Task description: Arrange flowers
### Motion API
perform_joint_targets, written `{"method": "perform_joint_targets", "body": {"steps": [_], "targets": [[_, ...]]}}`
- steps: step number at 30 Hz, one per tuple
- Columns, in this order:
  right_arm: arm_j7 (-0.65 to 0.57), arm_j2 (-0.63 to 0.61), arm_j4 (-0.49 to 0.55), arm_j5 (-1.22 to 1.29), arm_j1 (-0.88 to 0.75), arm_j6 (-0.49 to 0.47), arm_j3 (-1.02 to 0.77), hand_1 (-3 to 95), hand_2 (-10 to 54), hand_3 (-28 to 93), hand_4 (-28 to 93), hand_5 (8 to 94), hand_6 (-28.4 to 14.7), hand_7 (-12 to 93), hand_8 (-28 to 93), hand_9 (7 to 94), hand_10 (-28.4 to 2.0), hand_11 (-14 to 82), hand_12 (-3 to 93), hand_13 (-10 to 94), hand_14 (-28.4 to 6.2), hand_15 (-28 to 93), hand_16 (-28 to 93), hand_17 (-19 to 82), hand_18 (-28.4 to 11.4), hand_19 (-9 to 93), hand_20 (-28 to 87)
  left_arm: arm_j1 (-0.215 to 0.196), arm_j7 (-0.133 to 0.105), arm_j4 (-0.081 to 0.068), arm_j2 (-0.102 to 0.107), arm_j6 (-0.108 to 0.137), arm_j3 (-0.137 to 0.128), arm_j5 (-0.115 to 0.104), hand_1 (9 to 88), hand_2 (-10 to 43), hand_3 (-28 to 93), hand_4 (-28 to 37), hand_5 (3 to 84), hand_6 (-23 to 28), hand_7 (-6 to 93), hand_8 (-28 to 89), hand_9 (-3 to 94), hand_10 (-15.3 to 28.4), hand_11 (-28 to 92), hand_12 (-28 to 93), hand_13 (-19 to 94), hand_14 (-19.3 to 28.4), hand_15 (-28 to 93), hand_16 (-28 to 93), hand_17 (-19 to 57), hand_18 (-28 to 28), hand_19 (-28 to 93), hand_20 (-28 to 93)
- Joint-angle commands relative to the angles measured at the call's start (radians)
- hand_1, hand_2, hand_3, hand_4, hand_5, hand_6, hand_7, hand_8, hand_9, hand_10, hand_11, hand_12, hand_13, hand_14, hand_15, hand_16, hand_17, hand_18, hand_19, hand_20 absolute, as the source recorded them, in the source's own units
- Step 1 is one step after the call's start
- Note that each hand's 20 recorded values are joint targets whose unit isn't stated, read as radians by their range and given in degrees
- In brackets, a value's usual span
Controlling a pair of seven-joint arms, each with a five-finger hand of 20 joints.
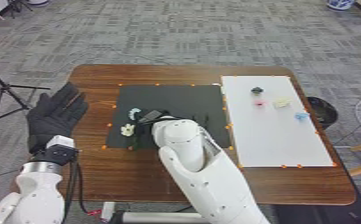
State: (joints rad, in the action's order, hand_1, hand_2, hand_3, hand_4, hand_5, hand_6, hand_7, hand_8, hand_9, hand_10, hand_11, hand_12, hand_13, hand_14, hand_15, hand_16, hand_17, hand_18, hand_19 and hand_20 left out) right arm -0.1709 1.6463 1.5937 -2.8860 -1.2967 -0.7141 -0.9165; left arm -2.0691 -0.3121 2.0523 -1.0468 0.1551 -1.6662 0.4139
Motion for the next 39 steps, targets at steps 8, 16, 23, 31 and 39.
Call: {"method": "perform_joint_targets", "body": {"steps": [8, 16, 23, 31, 39], "targets": [[-0.087, -0.021, 0.024, 0.066, 0.003, 0.094, -0.004, 27.7, 21.7, 80, -5, 58.8, -3.6, 8, -11, 78.6, -15.6, 47.0, 36.5, 77, -9.8, 80, 46, 53, -24.2, 93, 52, -0.05, -0.014, 0.004, -0.017, 0.006, -0.043, -0.029, 25.1, 15.2, 70, -28.3, 44.8, 8.3, 12.6, -10, 33.8, 13.6, 19, 8, 26, 14.7, 23, -3, -6.9, 14.5, 35, 9], [-0.035, -0.037, 0.041, 0.051, 0.014, 0.238, -0.014, 26.9, 22.1, 80, -5, 61.5, -4.3, 9, -10, 76.9, -16.2, 46.3, 36.3, 76, -10.2, 79, 45, 51, -24.3, 93, 51, -0.083, -0.027, 0.012, -0.022, 0.012, -0.081, -0.031, 21.9, 18.7, 68, -28.3, 44.8, 8.5, 12.1, -9, 33.7, 13.6, 19, 8, 26, 14.9, 22, -3, -7.1, 14.6, 35, 9], [0.155, -0.013, 0.015, 0.036, 0.024, 0.266, -0.072, 26.1, 22.3, 84, -7, 53.7, -5.2, 9, -10, 53.2, -16.9, 10.7, 15.6, 64, -13.9, 78, 35, 38, -25.0, 89, 40, -0.073, -0.024, 0.015, -0.017, 0.008, -0.062, -0.022, 21.4, 18.3, 69, -28.3, 44.7, 8.5, 12.1, -9, 33.8, 13.6, 19, 8, 26, 14.9, 22, -3, -7.1, 14.5, 35, 9], [0.231, 0.038, -0.041, -0.08, 0.061, 0.14, -0.096, 25.6, 24.5, 87, -7, 42.8, -4.8, 7, -10, 41.1, -14.1, 6.5, 11.8, 59, -15.4, 79, 32, 34, -25.2, 86, 42, -0.046, -0.016, 0.01, -0.013, 0.018, -0.027, -0.009, 22.9, 16.9, 70, -28.3, 44.7, 8.4, 12.1, -9, 33.9, 13.6, 19, 8, 26, 14.9, 22, -3, -7.0, 14.5, 35, 9], [0.006, -0.119, 0.143, 0.229, 0.015, 0.187, -0.165, 27.2, 17.9, 79, -14, 44.5, -6.4, 8, -10, 42.3, -15.8, 8.6, 10.8, 60, -15.3, 79, 30, 35, -25.6, 87, 42, 0.017, 0.013, -0.022, -0.004, -0.001, 0.0, 0.0, 23.6, 16.6, 70, -28.3, 44.8, 8.5, 11.9, -9, 34.2, 13.5, 19, 8, 26, 13.8, 21, -4, -6.8, 14.6, 35, 8]]}}
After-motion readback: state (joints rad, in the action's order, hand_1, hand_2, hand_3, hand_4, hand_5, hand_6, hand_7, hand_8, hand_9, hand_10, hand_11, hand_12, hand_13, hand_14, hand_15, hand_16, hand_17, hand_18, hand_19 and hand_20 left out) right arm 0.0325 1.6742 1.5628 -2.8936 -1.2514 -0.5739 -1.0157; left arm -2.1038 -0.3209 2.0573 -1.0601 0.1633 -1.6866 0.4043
